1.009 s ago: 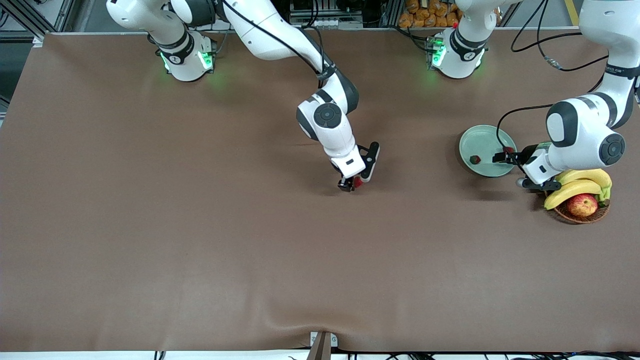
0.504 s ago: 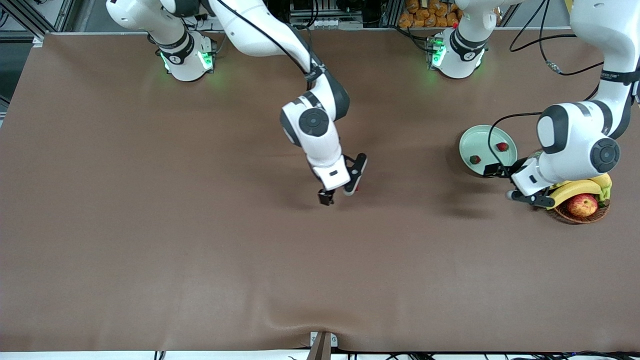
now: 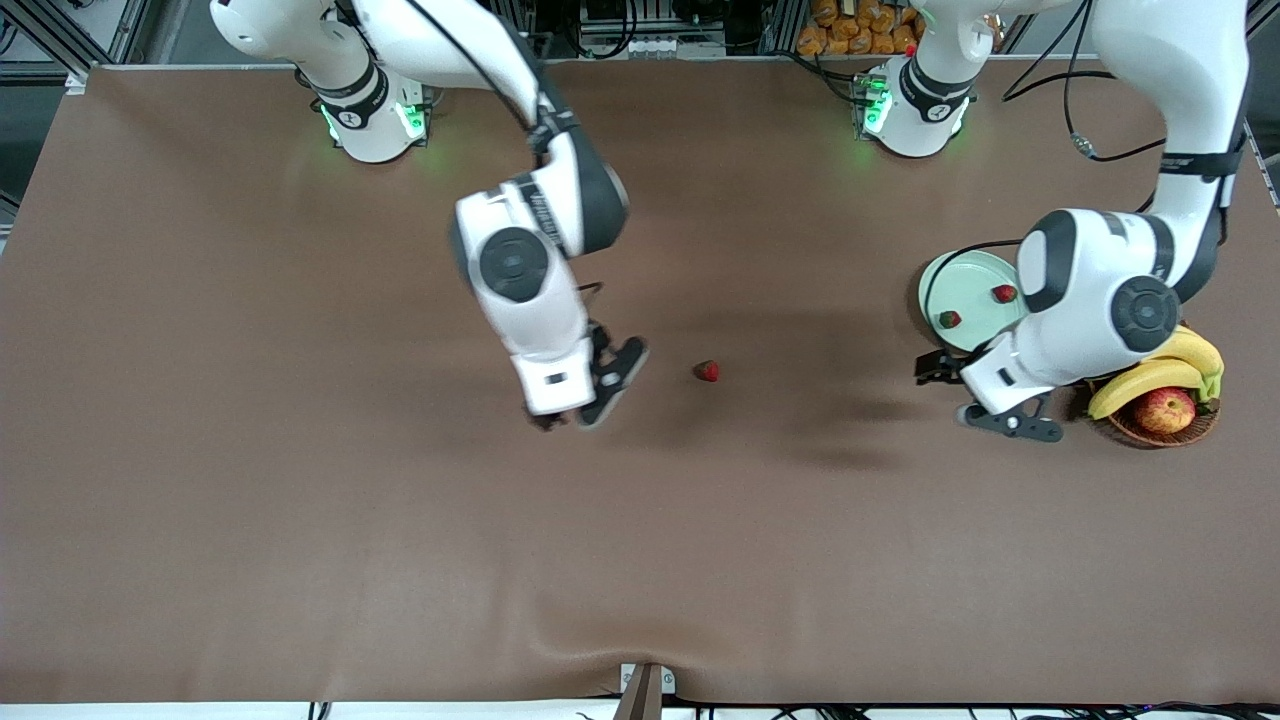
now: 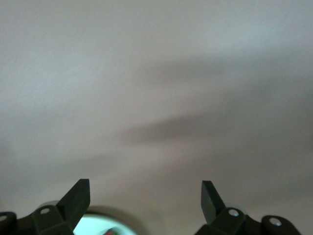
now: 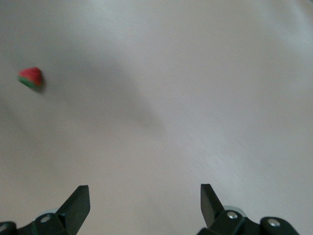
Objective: Collect all strawberries into plate
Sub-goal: 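Reach the left gripper to the strawberry while the right gripper returns to rest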
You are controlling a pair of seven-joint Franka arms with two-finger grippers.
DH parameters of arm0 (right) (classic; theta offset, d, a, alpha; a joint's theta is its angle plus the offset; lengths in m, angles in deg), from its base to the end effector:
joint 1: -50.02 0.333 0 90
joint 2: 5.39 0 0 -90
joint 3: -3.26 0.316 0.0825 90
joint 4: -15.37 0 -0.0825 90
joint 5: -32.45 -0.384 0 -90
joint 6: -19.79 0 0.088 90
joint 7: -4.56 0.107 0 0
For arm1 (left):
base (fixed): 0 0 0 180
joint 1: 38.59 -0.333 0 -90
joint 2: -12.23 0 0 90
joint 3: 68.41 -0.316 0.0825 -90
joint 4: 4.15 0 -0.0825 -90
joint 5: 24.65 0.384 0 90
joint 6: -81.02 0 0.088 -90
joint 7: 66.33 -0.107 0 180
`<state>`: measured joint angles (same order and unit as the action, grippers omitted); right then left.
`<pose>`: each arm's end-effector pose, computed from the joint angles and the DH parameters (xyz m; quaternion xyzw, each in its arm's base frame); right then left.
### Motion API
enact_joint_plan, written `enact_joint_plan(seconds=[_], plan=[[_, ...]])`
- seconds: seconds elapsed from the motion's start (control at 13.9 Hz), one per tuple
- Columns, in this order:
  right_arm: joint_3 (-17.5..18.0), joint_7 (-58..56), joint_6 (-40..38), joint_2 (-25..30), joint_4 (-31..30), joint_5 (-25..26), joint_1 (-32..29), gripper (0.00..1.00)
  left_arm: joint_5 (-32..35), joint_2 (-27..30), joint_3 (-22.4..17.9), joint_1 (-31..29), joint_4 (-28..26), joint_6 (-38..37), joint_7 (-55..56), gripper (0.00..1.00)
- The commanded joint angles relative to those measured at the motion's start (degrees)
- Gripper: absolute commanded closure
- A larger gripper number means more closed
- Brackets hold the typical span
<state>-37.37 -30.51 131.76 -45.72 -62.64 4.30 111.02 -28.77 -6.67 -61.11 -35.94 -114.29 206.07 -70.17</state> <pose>0.6126 0.3856 0.3777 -0.8938 -0.4474 -0.0295 0.0100 0.6020 -0.1048 0.3163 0.9936 -0.0957 -0.0364 0.0475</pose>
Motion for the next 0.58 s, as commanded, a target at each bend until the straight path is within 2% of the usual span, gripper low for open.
enact_joint_plan(seconds=[0.0, 0.14, 0.36, 0.5], plan=[[0.28, 2.37, -2.37, 7.87, -5.83, 0.9, -5.07, 0.0, 1.84, -2.81, -0.36, 6.02, 3.96, -0.5, 10.21, 0.0], [2.13, 2.47, -5.53, 13.84, -9.7, 1.86, -12.1, 0.0, 1.93, -4.21, -0.36, 10.94, 5.72, -0.5, 17.26, 0.0], [10.02, 2.64, -10.36, 21.5, -11.29, 10.98, -23.96, 0.0, 1.84, -7.2, -0.27, 16.04, 8.27, -0.33, 22.46, 0.0], [14.77, 2.9, -13.79, 24.67, -11.21, 14.34, -31.43, 0.0, 1.75, -9.57, -0.19, 19.65, 11.25, -0.15, 26.32, 0.0]])
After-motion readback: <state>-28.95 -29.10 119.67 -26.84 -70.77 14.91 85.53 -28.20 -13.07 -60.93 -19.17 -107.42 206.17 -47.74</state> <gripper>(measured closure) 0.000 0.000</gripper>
